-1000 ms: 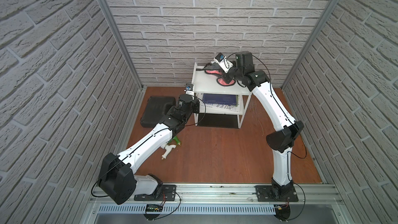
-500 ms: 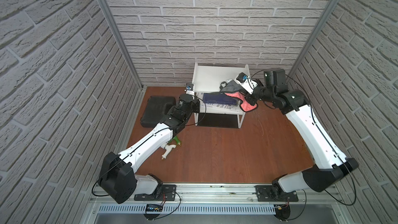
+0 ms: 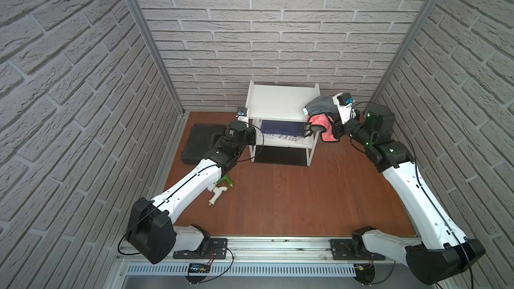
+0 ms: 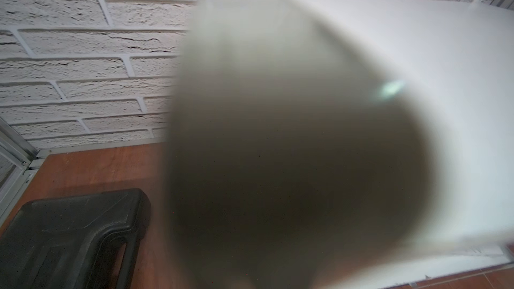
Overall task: Wipe the bookshelf clean with a cloth
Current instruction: Wipe the dust from the shelf.
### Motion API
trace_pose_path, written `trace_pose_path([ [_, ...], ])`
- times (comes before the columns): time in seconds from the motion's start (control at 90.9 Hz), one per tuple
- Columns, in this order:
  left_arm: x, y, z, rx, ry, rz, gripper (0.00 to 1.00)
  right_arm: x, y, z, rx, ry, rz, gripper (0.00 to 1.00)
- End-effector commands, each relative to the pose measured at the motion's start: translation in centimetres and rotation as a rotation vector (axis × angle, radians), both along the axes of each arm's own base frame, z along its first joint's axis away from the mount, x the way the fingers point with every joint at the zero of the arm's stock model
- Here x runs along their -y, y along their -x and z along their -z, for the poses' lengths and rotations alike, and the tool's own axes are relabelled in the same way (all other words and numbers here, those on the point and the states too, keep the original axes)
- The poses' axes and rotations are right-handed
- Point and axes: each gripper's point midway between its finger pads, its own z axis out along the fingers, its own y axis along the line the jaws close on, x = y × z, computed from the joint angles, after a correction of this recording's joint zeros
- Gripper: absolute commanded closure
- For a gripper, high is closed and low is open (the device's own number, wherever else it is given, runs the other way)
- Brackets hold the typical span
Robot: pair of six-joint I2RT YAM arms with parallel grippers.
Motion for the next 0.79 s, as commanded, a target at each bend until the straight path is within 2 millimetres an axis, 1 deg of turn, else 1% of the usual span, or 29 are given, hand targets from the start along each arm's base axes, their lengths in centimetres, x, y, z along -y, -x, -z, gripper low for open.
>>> trace_pose_path([
  [0.0,-2.5,0.6,3.1,-0.110,0.022,-0.105,1.00,-0.7,1.9,5.0,-0.160,0.046,-0.054,0.97],
  [0.033,-2.5,0.7,3.2,-0.112,0.022,-0.106,1.00,0.1,2.2,4.0,-0.117,0.046,-0.024,0.97],
  [0.077,-2.4,0.7,3.2,-0.113,0.027,-0.108,1.00,0.6,2.5,2.1,-0.053,0.008,-0.015,0.97],
  [0.11,-2.2,0.7,3.3,-0.115,0.027,-0.106,1.00,0.8,2.5,0.4,-0.006,-0.031,-0.014,0.97],
  [0.154,-2.1,0.7,3.3,-0.115,0.026,-0.102,1.00,0.5,2.5,-2.1,0.027,-0.104,-0.031,0.97],
  [0.198,-1.8,0.5,3.3,-0.116,0.024,-0.096,1.00,-0.1,1.8,-3.3,0.009,-0.137,-0.057,0.97],
  [0.242,-1.7,0.4,3.3,-0.115,0.022,-0.091,1.00,-0.9,0.5,-3.3,-0.035,-0.148,-0.089,0.97],
  [0.253,-1.7,0.4,3.3,-0.114,0.022,-0.090,1.00,-1.0,0.2,-3.6,-0.037,-0.148,-0.092,0.97],
  [0.319,-1.5,0.3,3.1,-0.112,0.025,-0.082,1.00,-1.1,-2.4,-2.9,-0.079,-0.139,-0.062,0.97],
  [0.385,-1.2,0.3,2.9,-0.107,0.028,-0.074,1.00,-0.5,-5.1,-1.6,-0.104,-0.118,-0.003,0.97],
  [0.44,-1.2,0.2,2.8,-0.102,0.028,-0.072,1.00,0.2,-7.7,0.4,-0.144,-0.087,0.060,0.97],
  [0.484,-1.2,0.2,2.7,-0.100,0.029,-0.072,1.00,0.6,-9.2,0.9,-0.157,-0.069,0.097,0.97],
  [0.506,-1.1,0.2,2.7,-0.103,0.028,-0.070,1.00,0.7,-10.2,1.5,-0.172,-0.061,0.108,0.97],
  [0.517,-1.1,0.2,2.8,-0.104,0.027,-0.069,1.00,0.8,-10.5,1.2,-0.166,-0.060,0.117,0.97],
  [0.55,-1.0,0.2,2.8,-0.108,0.026,-0.066,1.00,1.1,-11.7,1.6,-0.173,-0.053,0.140,0.97],
  [0.561,-0.9,0.2,2.9,-0.110,0.025,-0.065,1.00,1.2,-12.0,1.2,-0.167,-0.057,0.151,0.97],
  [0.572,-0.9,0.2,2.9,-0.111,0.025,-0.064,1.00,1.3,-12.4,1.3,-0.169,-0.061,0.157,0.97],
  [0.605,-0.8,0.3,2.9,-0.112,0.025,-0.061,1.00,2.0,-13.3,0.7,-0.160,-0.074,0.197,0.97],
  [0.638,-0.7,0.3,3.0,-0.114,0.023,-0.059,1.00,3.3,-14.5,0.0,-0.144,-0.086,0.269,0.97],
  [0.66,-0.6,0.4,3.0,-0.114,0.023,-0.057,1.00,4.5,-15.3,-0.7,-0.124,-0.091,0.335,0.97],
  [0.715,-0.5,0.4,3.1,-0.113,0.023,-0.055,1.00,7.7,-17.0,-1.4,-0.094,-0.105,0.484,0.97],
  [0.748,-0.4,0.5,3.2,-0.114,0.026,-0.053,1.00,9.5,-17.8,-1.0,-0.091,-0.096,0.559,0.97],
  [0.781,-0.4,0.5,3.2,-0.112,0.030,-0.053,1.00,11.2,-18.2,-1.2,-0.082,-0.084,0.619,0.97],
])
